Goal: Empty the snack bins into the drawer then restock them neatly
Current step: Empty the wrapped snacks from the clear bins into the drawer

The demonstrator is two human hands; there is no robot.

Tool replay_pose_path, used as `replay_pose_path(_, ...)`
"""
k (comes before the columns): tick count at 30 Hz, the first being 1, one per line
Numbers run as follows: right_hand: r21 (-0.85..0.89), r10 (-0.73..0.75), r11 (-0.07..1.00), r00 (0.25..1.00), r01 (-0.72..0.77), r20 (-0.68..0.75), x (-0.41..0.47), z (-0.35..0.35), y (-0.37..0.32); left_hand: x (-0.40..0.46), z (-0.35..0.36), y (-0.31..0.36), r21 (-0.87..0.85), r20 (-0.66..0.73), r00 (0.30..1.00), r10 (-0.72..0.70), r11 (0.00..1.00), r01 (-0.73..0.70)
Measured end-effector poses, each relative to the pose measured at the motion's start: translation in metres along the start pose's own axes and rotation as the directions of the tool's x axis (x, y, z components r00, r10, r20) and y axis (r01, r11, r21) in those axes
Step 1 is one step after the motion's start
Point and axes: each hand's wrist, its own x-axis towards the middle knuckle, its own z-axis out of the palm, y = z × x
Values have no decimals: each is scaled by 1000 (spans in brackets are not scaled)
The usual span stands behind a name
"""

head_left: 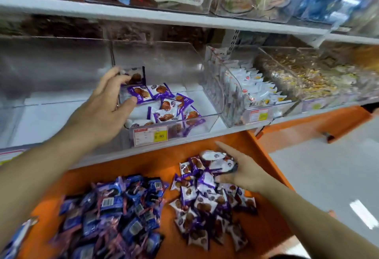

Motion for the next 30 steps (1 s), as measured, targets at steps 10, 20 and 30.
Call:
replay_pose_path(10,-56,-345,938,937,342,-55,-11,-26,-107,-3,2,2,-6,-38,999,37,999,-37)
replay_pose_path(20,-363,-272,889,960,277,66,136,-39,-191,-4,-1,2,-25,-16,999,28,999,-28)
replay_pose_path(30,-190,-219,950,963,247,156,164,-19,-188,0,2,-5,-21,-59,996,60,998,-62)
